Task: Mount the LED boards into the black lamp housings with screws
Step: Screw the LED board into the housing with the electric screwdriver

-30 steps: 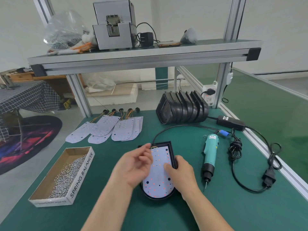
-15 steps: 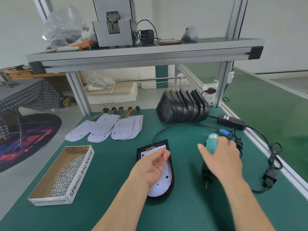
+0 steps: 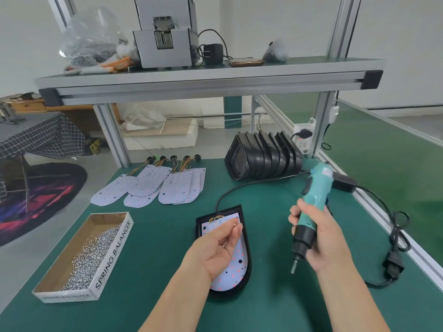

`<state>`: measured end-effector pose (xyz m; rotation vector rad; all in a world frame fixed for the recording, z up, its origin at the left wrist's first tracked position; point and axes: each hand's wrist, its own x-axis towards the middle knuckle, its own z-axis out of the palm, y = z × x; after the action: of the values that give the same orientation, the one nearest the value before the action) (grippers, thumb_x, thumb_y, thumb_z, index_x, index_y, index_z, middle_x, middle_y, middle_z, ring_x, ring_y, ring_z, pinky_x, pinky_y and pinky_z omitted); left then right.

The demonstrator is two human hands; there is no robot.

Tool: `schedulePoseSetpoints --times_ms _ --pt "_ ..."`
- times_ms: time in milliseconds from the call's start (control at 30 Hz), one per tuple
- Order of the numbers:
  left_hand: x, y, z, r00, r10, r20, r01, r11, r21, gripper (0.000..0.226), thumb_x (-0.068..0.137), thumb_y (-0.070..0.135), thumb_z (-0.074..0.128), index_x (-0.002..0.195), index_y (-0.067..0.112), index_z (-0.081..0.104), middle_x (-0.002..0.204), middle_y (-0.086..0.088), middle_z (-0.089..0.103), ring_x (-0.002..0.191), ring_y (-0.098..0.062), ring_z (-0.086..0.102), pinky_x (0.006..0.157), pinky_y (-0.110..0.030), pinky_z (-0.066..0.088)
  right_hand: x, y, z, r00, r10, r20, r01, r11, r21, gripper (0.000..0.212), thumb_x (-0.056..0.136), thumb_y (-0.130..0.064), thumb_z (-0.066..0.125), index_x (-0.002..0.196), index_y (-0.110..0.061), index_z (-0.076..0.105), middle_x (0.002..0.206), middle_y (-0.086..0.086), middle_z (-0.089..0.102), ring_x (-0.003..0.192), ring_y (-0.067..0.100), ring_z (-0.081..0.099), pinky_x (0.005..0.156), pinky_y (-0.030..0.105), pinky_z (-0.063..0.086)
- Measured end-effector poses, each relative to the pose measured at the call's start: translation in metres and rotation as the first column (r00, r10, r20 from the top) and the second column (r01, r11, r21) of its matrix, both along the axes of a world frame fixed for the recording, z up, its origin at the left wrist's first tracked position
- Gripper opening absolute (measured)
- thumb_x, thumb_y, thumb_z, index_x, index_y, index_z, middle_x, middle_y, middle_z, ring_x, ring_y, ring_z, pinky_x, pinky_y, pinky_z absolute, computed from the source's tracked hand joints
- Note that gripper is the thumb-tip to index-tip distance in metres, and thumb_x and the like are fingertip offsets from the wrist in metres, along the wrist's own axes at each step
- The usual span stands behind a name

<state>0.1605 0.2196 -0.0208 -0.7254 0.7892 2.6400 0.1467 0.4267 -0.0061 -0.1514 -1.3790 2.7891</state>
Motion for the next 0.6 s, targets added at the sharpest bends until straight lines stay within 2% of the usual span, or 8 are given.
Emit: schedulePoseSetpoints --times_ms 100,167,233,300,433,500,600 --pt "0.000 -0.002 -0.001 1.000 -0.014 -0.005 0.014 1.000 0.004 0.013 0.091 -0.010 0.060 0.098 -0.016 0.070 0.091 -0.021 0.072 0.068 -0.026 0.075 0.055 -0.025 0.061 0.001 -0.009 0.019 0.983 0.065 -0.172 -0.099 0.975 -0.201 0.046 0.089 -0.057 0.055 0.112 -0.017 0.061 0.067 0.001 0.051 0.054 0.012 0.043 0.045 0.019 0.034" --pt "0.000 -0.002 -0.001 1.000 -0.014 -0.007 0.014 1.000 0.010 0.015 0.092 -0.011 0.058 0.101 -0.016 0.069 0.095 -0.022 0.073 0.070 -0.027 0.075 0.056 -0.026 0.061 -0.003 -0.012 0.028 0.972 0.133 -0.192 -0.190 0.928 -0.320 0.048 0.089 -0.061 0.051 0.101 -0.018 0.065 0.060 -0.006 0.044 0.047 0.007 0.039 0.042 0.019 0.026" --pt "0.000 -0.002 -0.002 1.000 -0.014 -0.007 0.014 1.000 -0.008 0.014 0.091 -0.010 0.060 0.100 -0.015 0.069 0.092 -0.022 0.073 0.068 -0.025 0.075 0.054 -0.023 0.060 -0.007 -0.019 0.032 0.975 0.145 -0.167 -0.201 0.896 -0.396 0.036 0.088 -0.052 0.055 0.089 -0.017 0.063 0.057 -0.007 0.042 0.044 0.006 0.039 0.039 0.018 0.028" --pt "0.000 -0.001 -0.003 1.000 -0.009 0.002 0.009 0.999 -0.040 0.011 0.089 -0.007 0.063 0.096 -0.014 0.069 0.084 -0.020 0.072 0.063 -0.022 0.073 0.050 -0.020 0.057 -0.012 -0.028 0.034 0.988 0.094 -0.125 -0.136 0.914 -0.381 0.025 0.086 -0.040 0.060 0.082 -0.016 0.064 0.057 -0.006 0.043 0.046 0.008 0.040 0.040 0.019 0.031" --pt "0.000 0.000 -0.006 1.000 0.003 0.024 -0.001 0.998 -0.059 0.008 0.088 0.000 0.068 0.086 -0.008 0.068 0.069 -0.013 0.067 0.051 -0.014 0.066 0.043 -0.016 0.052 -0.020 -0.043 0.044 0.983 -0.169 -0.076 0.144 0.954 -0.262 0.010 0.086 -0.019 0.067 0.078 -0.014 0.063 0.062 -0.001 0.051 0.052 0.010 0.043 0.048 0.018 0.036" --pt "0.000 -0.001 -0.007 1.000 -0.016 0.027 0.017 0.999 -0.050 0.008 0.087 0.002 0.069 0.086 -0.006 0.068 0.069 -0.012 0.062 0.049 -0.012 0.062 0.042 -0.015 0.050 -0.026 -0.050 0.051 0.940 -0.334 -0.066 0.306 0.913 -0.270 0.012 0.087 -0.011 0.071 0.085 -0.012 0.059 0.067 -0.003 0.058 0.054 0.009 0.050 0.051 0.019 0.043" --pt "0.001 -0.001 -0.006 1.000 -0.023 0.003 0.023 1.000 -0.018 0.013 0.077 -0.003 0.070 0.088 -0.009 0.067 0.074 -0.015 0.063 0.056 -0.016 0.063 0.045 -0.016 0.052 -0.032 -0.061 0.058 0.861 -0.503 -0.072 0.471 0.844 -0.257 0.021 0.087 -0.007 0.073 0.085 -0.014 0.054 0.059 -0.007 0.059 0.048 0.007 0.051 0.048 0.020 0.045"
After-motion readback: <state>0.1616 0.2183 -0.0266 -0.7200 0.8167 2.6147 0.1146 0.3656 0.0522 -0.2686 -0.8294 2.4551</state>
